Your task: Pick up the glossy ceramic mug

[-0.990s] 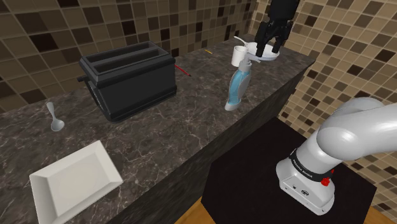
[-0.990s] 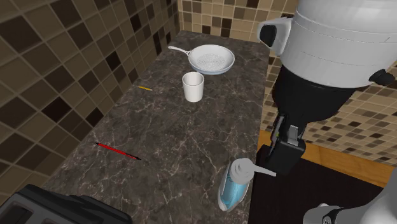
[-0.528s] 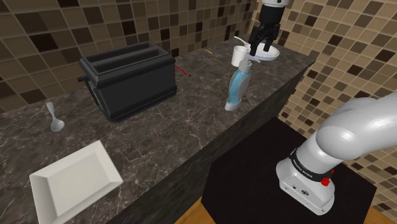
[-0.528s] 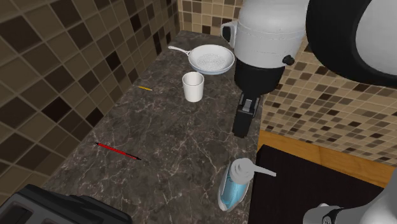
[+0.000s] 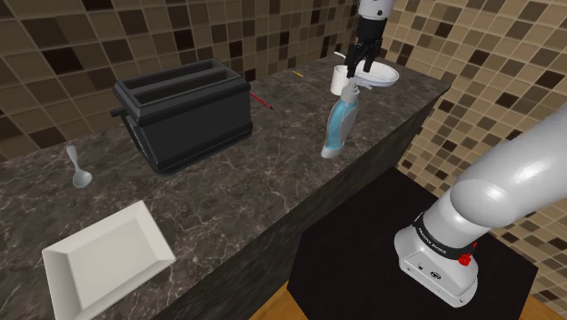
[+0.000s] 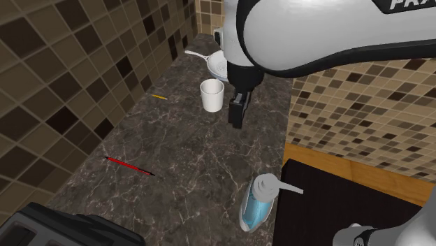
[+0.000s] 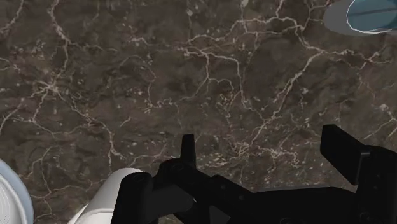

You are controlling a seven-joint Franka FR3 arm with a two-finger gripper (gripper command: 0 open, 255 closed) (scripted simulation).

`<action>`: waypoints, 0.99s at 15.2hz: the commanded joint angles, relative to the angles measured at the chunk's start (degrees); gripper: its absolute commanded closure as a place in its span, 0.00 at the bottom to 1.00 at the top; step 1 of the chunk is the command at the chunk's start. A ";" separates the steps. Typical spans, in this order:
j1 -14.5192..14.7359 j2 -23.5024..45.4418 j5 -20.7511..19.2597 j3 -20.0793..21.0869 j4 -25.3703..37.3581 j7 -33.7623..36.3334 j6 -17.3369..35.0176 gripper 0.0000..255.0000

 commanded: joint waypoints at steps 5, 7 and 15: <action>-1.06 12.56 0.81 -2.36 9.54 -7.00 3.85 0.00; -1.56 16.84 1.41 -2.82 13.32 -9.17 4.61 0.00; -4.13 31.91 3.86 -3.17 28.22 -15.76 5.68 0.00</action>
